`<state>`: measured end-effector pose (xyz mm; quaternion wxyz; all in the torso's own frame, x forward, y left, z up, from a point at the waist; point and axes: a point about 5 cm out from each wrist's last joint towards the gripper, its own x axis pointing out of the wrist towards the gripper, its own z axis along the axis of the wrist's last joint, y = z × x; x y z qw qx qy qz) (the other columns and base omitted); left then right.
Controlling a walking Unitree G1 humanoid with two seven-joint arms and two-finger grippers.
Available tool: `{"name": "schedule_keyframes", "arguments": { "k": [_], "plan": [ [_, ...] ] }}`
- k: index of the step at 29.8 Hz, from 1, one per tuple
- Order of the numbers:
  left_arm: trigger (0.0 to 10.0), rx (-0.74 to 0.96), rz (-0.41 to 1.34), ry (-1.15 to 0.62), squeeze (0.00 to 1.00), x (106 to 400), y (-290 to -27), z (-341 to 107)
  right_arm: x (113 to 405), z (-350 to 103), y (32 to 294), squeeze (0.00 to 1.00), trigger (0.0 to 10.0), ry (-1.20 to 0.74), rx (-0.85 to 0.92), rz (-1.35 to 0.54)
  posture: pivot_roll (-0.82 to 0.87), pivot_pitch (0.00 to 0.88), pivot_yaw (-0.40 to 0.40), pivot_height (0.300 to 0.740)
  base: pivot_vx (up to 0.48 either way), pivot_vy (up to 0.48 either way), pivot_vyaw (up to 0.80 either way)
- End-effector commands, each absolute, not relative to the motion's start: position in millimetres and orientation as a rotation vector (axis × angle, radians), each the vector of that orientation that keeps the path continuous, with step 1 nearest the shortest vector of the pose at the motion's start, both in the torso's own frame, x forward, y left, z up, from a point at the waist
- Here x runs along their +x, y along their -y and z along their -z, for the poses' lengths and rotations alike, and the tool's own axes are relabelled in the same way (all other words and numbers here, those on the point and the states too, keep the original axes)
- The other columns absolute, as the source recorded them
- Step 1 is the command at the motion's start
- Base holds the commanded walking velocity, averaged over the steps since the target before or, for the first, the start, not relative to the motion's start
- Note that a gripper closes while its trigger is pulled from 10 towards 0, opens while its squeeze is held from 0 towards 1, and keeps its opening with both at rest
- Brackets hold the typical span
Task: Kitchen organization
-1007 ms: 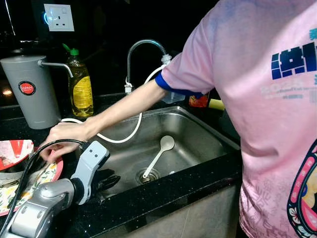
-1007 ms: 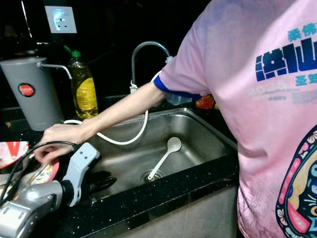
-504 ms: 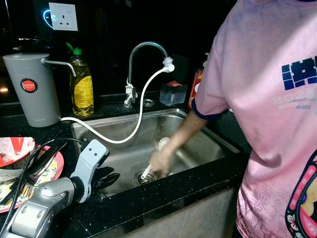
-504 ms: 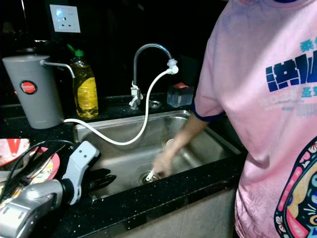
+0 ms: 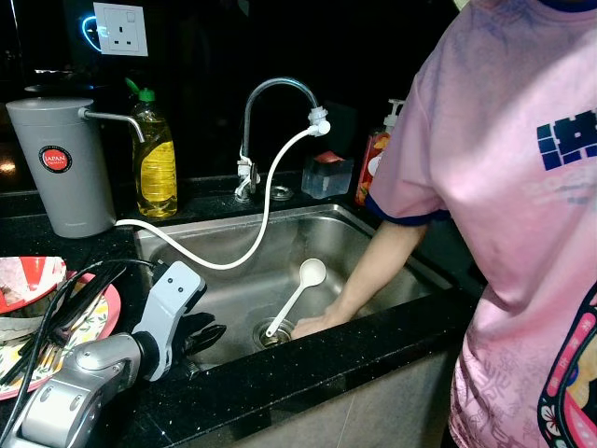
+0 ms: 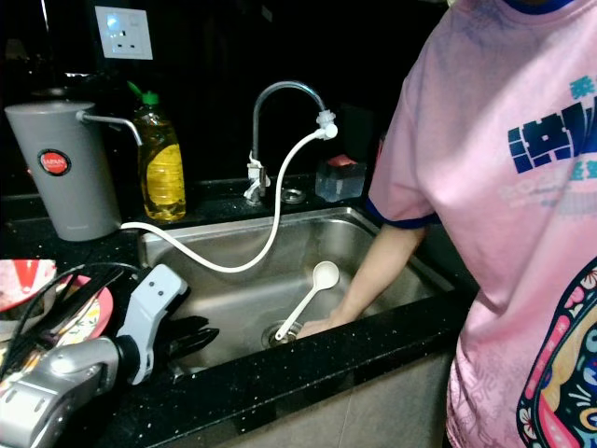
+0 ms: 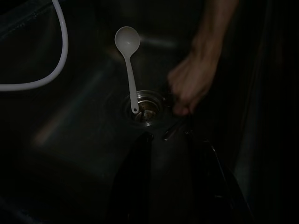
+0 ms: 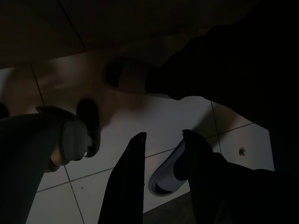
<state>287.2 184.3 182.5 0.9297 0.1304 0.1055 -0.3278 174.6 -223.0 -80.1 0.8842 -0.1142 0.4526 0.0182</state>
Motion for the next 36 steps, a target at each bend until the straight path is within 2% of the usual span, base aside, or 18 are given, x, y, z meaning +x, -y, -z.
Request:
{"name": "schedule_keyframes", "arguments": {
  "k": [1, 7, 26, 36],
  "plan": [
    [10.0, 0.243, 0.669, -0.23, 0.0, 286.4, -182.3, -178.7, 172.1, 80.4, 226.7, 0.0, 10.0, -0.955, -0.255, -0.046, -0.01, 0.0, -0.099, 0.74, 0.0, 0.0, 0.0],
    [10.0, 0.244, 0.692, -0.243, 0.0, 285.1, -181.5, -178.2, 171.0, 80.9, 227.1, 0.0, 10.0, -0.955, -0.241, -0.023, -0.03, 0.0, -0.075, 0.74, 0.0, 0.0, 0.0],
    [10.0, 0.235, 0.696, -0.234, 0.0, 283.6, -180.8, -180.7, 167.6, 82.6, 226.3, 0.0, 10.0, -0.964, -0.242, -0.032, -0.03, 0.0, -0.098, 0.74, 0.0, 0.0, 0.0],
    [10.0, 0.235, 0.685, -0.235, 0.0, 282.3, -181.7, -180.9, 168.4, 82.5, 225.7, 0.0, 10.0, -0.963, -0.24, -0.027, -0.03, 0.0, -0.085, 0.74, 0.0, 0.0, 0.0]
  ]
}}
